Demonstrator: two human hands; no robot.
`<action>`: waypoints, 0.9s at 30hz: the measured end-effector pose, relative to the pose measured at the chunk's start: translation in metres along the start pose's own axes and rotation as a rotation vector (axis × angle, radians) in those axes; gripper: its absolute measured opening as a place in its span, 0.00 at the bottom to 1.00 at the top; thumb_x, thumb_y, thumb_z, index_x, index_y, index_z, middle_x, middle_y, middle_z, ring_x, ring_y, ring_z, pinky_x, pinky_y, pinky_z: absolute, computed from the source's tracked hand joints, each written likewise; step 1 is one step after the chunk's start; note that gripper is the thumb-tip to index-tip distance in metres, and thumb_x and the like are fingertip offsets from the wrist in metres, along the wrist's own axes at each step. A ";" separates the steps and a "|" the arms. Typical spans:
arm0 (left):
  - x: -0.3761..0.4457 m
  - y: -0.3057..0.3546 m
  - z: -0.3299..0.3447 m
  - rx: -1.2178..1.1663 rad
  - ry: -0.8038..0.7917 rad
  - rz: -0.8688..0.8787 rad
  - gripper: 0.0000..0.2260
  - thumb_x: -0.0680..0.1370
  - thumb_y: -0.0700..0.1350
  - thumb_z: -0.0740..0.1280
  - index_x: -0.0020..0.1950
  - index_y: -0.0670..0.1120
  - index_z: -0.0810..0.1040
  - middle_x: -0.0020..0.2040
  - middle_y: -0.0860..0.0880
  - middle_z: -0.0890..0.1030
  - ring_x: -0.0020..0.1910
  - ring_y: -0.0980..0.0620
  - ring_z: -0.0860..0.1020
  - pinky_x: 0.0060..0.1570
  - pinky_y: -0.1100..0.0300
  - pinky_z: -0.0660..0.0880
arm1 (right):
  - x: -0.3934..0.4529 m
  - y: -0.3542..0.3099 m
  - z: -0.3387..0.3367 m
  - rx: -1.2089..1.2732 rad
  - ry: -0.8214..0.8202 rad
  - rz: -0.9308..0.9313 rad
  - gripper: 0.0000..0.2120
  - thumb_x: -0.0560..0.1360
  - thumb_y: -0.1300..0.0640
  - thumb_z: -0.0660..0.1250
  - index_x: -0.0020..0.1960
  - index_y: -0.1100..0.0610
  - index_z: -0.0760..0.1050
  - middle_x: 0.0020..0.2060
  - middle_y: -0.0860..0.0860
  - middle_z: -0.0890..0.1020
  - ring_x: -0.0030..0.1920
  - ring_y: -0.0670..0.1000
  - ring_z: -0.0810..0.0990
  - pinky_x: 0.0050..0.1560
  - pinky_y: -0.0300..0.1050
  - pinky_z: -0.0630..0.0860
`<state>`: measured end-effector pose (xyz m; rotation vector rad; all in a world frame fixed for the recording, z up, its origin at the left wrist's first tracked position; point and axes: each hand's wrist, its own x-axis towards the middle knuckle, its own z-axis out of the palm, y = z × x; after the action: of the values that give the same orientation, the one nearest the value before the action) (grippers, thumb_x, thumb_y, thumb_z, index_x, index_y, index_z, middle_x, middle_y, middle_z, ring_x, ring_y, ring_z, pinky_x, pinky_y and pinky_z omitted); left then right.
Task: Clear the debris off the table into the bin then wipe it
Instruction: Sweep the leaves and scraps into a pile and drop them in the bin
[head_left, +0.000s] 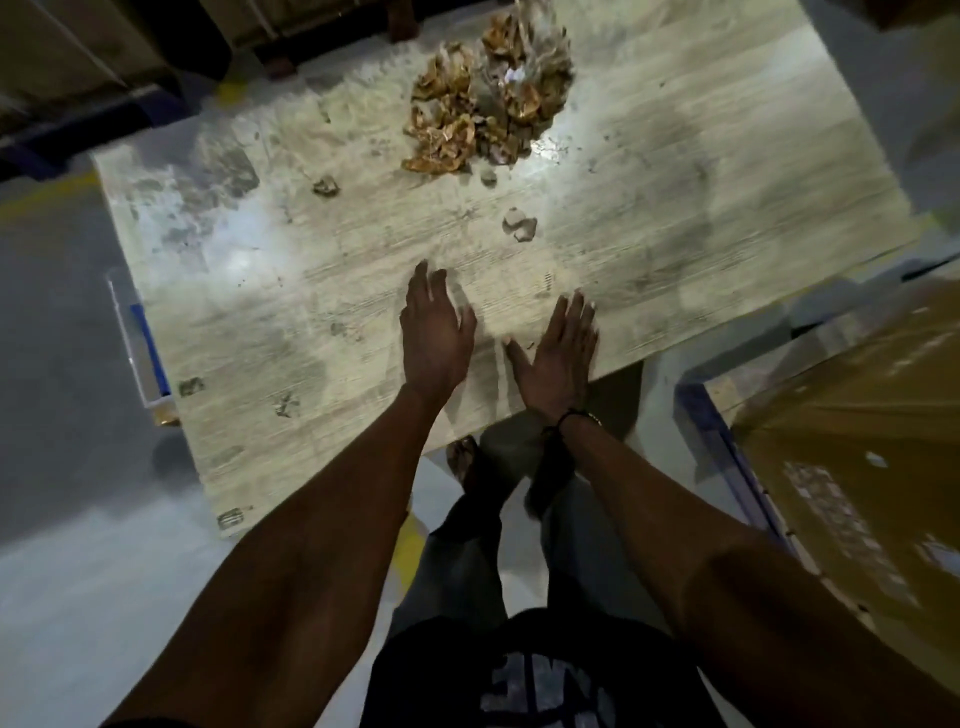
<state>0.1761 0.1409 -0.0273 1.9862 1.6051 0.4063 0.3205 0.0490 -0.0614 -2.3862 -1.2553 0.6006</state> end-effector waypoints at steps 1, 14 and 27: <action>-0.001 0.001 -0.002 0.032 -0.010 0.044 0.26 0.84 0.50 0.64 0.79 0.42 0.65 0.83 0.40 0.59 0.82 0.39 0.60 0.75 0.41 0.65 | 0.001 -0.002 -0.004 -0.042 0.035 -0.048 0.47 0.82 0.33 0.60 0.85 0.62 0.45 0.84 0.60 0.46 0.84 0.61 0.43 0.82 0.62 0.45; 0.086 -0.035 -0.002 0.211 0.112 -0.020 0.36 0.85 0.64 0.59 0.85 0.44 0.56 0.86 0.45 0.49 0.85 0.44 0.49 0.81 0.42 0.47 | 0.172 -0.032 -0.015 -0.158 0.028 -0.341 0.44 0.84 0.32 0.53 0.85 0.60 0.43 0.84 0.60 0.45 0.85 0.60 0.43 0.83 0.62 0.45; 0.168 -0.038 -0.013 0.029 0.199 -0.158 0.41 0.83 0.67 0.57 0.85 0.40 0.52 0.86 0.41 0.52 0.85 0.42 0.47 0.82 0.42 0.52 | 0.220 -0.030 -0.021 -0.183 -0.038 -0.490 0.39 0.85 0.36 0.54 0.85 0.58 0.46 0.85 0.56 0.48 0.85 0.56 0.46 0.83 0.61 0.49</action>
<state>0.1791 0.3112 -0.0567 1.8711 1.8858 0.5357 0.4233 0.2462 -0.0714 -2.0823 -1.8962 0.3918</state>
